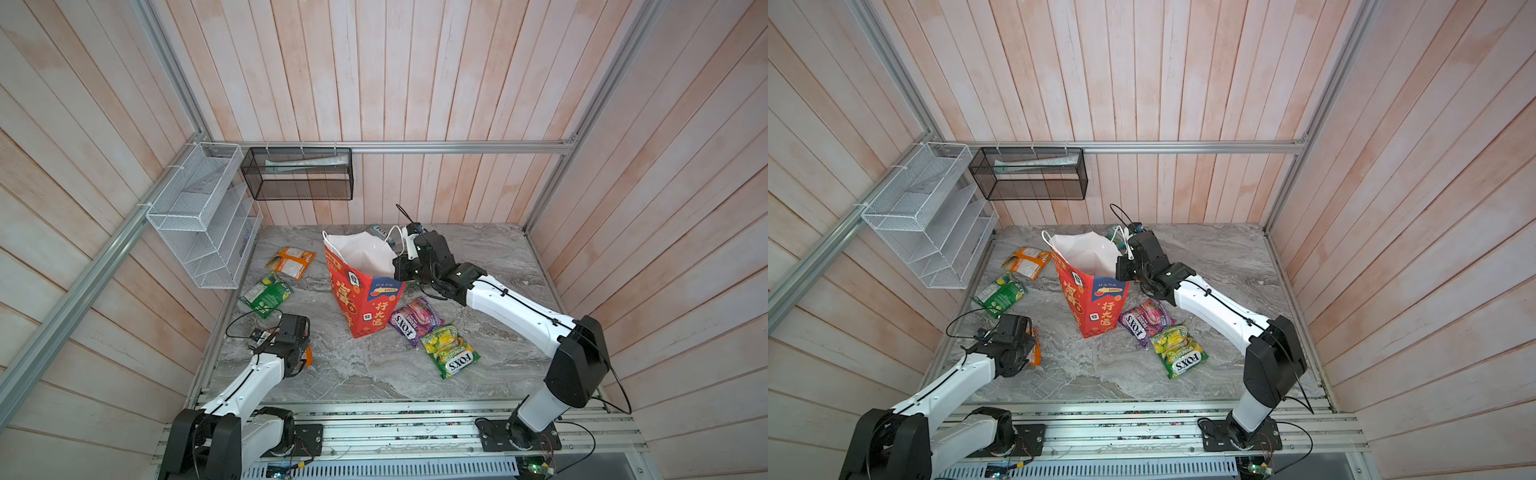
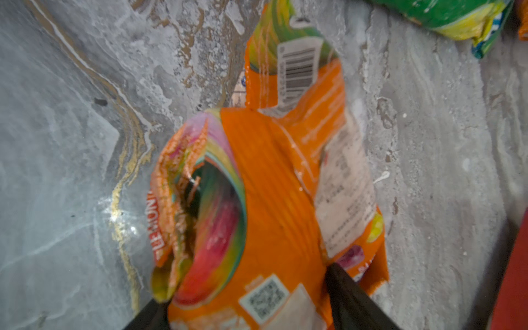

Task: Place the snacks into the paper bag
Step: 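Hold the orange snack bag low on the table with the left gripper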

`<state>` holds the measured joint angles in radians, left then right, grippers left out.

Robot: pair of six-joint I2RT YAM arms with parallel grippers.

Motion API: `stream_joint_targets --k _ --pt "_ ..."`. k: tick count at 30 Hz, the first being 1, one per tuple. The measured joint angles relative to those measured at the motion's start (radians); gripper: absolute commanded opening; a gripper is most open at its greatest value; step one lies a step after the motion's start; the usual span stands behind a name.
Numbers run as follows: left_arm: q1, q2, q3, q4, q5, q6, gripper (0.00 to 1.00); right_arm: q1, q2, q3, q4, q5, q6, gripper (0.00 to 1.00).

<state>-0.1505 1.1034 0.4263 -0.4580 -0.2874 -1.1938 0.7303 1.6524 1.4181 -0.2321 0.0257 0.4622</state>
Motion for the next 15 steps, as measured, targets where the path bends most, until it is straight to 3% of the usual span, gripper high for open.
stream_joint_targets --k 4,6,8,11,15 --pt "0.0 -0.014 -0.008 0.019 0.022 0.002 0.52 0.0 0.0 0.0 0.0 0.0 0.0 0.0" --pt "0.0 -0.035 -0.016 0.02 0.025 -0.003 0.41 0.001 0.0 0.0 0.0 0.0 -0.002 0.0" --pt "0.0 -0.069 -0.03 0.024 0.032 0.001 0.39 0.002 0.0 0.0 0.0 0.0 -0.004 0.0" --pt "0.0 -0.129 -0.057 0.024 0.047 0.003 0.27 0.002 0.0 0.0 0.0 0.0 -0.011 0.0" --pt "0.0 -0.208 -0.081 0.007 0.064 0.02 0.22 0.002 0.0 0.0 0.0 0.0 -0.018 0.0"
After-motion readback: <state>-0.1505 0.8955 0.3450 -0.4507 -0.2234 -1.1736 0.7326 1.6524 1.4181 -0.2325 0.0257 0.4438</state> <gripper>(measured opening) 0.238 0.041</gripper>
